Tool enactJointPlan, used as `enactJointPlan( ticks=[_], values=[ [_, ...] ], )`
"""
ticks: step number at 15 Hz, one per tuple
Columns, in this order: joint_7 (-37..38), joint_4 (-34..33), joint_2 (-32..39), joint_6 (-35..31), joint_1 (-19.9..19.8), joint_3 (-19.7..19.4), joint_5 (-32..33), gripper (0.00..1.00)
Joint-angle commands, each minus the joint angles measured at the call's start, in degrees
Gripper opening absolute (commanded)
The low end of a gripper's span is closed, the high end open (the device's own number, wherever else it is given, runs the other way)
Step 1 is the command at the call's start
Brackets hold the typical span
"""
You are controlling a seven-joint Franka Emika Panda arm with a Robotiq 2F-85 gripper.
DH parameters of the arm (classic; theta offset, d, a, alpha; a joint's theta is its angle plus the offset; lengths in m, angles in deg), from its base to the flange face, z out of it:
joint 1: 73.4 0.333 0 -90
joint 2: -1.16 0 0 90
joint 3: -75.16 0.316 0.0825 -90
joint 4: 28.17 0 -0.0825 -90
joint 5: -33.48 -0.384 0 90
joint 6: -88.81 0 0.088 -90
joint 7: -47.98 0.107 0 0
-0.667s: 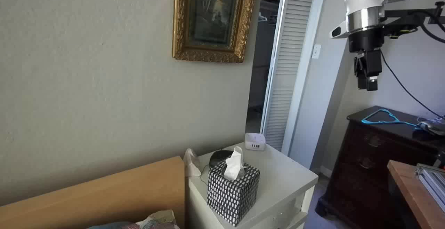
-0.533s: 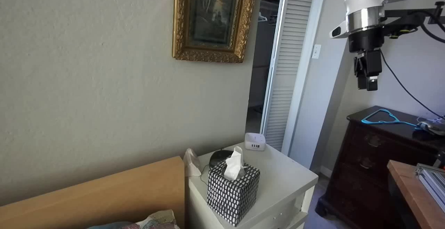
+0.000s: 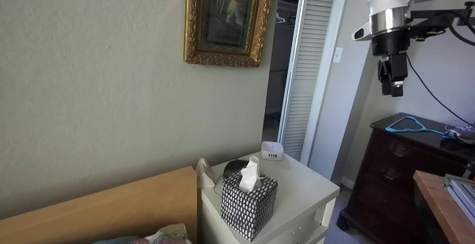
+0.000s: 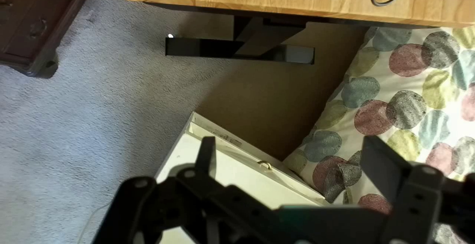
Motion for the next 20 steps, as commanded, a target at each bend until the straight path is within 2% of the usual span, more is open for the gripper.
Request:
enactJointPlan(
  ticks=[1, 5, 9, 16, 20],
  values=[
    [-0.7, 0.4, -0.6, -1.0, -0.5, 0.6, -2.5, 1.00],
    [1.0, 0.9, -1.0, -6.2, 0.0, 0.8, -8.2, 1.00],
    [2.0, 2.2, -1.2, -15.5, 0.3, 1.4, -14.0, 1.00],
    [5.3, 5.4, -1.2, -39.3, 3.4, 3.4, -24.4, 1.00],
    [8.4, 6.7, 0.1, -55.0, 6.2, 4.5, -27.3, 1.00]
  ],
)
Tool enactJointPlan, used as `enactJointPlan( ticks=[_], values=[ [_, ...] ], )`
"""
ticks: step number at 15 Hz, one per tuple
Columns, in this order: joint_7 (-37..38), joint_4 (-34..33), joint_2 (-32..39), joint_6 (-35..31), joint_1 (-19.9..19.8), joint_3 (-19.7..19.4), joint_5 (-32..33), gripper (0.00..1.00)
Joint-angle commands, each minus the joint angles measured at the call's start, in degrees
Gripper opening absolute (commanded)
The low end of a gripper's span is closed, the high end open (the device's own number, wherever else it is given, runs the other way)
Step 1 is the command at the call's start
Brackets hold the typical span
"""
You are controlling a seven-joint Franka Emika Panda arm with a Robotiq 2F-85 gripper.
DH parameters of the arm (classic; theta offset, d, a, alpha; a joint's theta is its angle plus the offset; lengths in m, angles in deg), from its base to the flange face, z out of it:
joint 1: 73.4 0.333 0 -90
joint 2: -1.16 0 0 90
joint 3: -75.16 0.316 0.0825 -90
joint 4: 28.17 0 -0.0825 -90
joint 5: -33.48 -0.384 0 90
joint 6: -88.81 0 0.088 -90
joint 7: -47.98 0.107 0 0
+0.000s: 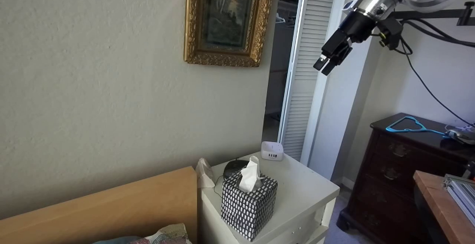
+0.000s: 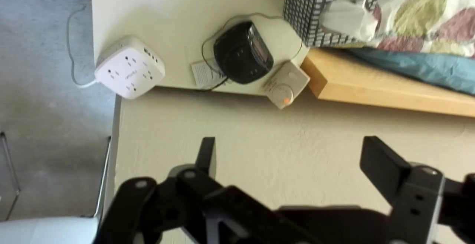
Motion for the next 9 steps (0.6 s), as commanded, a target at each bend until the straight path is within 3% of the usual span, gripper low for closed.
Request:
enactJointPlan(
  ticks=[1, 6, 9],
  values=[
    [3.5, 1.5, 0.8, -12.4, 2.4, 1.0, -2.3, 1.00],
    [7.2, -1.5, 6.3, -25.2, 4.3, 2.5, -2.2, 1.00],
    [10.4, -5.1, 11.1, -30.2, 3.3, 4.7, -0.8, 1.00]
  ],
)
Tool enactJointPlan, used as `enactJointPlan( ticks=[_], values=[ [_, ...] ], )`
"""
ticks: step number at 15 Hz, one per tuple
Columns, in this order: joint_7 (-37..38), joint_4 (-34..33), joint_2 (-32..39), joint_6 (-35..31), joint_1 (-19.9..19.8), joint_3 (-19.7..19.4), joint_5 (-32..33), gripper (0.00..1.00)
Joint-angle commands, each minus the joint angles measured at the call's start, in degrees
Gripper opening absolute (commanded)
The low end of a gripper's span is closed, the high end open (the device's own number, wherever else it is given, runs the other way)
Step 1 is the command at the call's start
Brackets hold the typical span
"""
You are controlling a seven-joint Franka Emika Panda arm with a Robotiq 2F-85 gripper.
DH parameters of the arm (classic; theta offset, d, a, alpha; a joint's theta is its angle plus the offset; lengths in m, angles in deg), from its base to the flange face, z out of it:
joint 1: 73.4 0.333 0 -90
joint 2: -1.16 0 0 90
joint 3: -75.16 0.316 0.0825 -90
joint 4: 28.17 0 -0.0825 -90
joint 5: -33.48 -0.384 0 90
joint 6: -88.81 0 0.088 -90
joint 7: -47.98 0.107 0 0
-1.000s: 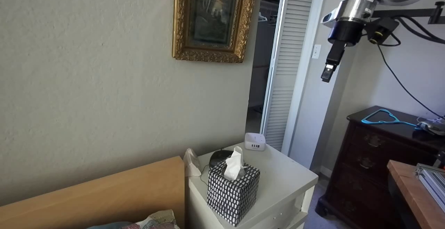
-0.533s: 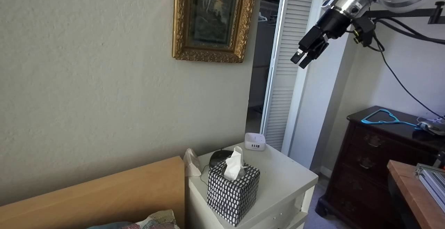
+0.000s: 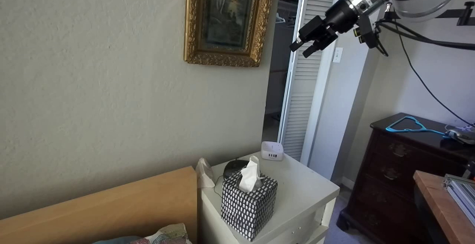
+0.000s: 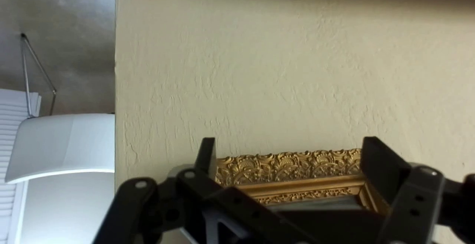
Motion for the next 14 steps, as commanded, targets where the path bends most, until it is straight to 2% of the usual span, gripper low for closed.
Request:
enactJointPlan(
  ticks=[1, 4, 11, 12, 14],
  values=[
    [4.2, -6.0, 7.6, -5.9, -1.5, 3.0, 0.4, 1.00],
    [8.7, -10.8, 13.2, -8.9, -3.9, 4.4, 5.3, 1.00],
    [10.5, -19.8, 22.8, -9.9, -7.5, 2.3, 9.0, 1.00],
    [10.3, -20.5, 23.3, -9.7, -4.0, -1.2, 8.0, 1.00],
    [10.7, -21.5, 23.8, -9.3, -1.0, -3.9, 7.7, 1.00]
  ],
)
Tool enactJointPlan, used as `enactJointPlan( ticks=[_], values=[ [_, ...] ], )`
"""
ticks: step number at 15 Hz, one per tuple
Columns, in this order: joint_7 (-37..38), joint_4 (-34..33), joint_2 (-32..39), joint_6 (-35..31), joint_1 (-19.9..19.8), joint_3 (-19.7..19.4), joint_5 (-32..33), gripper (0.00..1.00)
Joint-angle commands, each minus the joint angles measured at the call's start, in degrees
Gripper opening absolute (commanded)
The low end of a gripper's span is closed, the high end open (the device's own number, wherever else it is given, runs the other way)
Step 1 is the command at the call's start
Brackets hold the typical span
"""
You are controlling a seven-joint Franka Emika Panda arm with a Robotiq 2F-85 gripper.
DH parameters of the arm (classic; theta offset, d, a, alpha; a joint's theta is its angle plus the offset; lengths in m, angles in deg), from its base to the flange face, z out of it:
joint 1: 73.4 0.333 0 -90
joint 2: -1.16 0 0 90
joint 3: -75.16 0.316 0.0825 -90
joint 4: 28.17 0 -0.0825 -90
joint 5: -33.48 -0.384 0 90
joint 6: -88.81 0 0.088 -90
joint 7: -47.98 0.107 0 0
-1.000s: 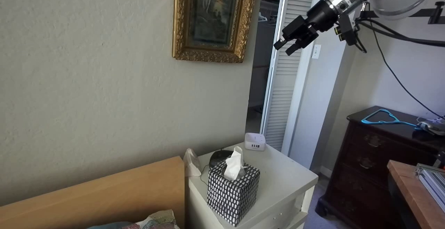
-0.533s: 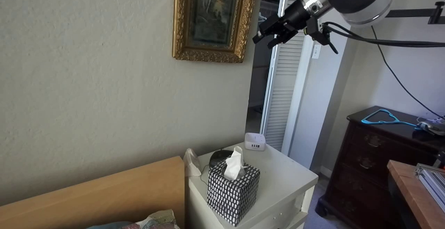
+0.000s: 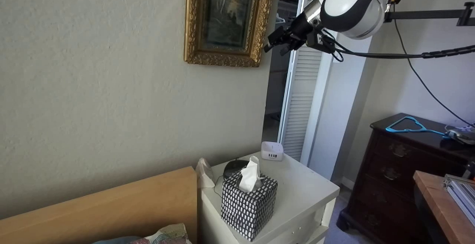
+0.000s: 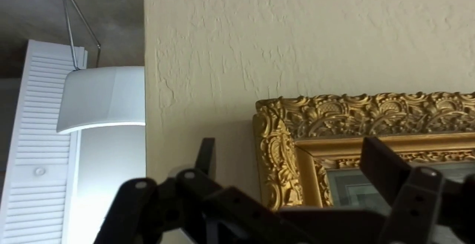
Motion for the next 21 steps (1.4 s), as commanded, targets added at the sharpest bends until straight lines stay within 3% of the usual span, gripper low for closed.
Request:
enactJointPlan(
  ticks=[1, 12, 14, 15, 21],
  values=[
    [2.5, -3.2, 2.0, 0.3, 6.0, -5.5, 0.6, 1.00],
    [5.8, -4.3, 2.1, 0.9, 19.2, -17.3, 0.1, 1.00],
    [5.6, -4.0, 1.2, 5.1, 21.5, -20.0, 0.9, 1.00],
    [4.4, -3.0, 1.2, 1.6, 19.2, -17.5, 0.0, 1.00],
    [5.3, -3.3, 2.2, 2.7, 21.4, -20.1, 0.3, 1.00]
  ],
)
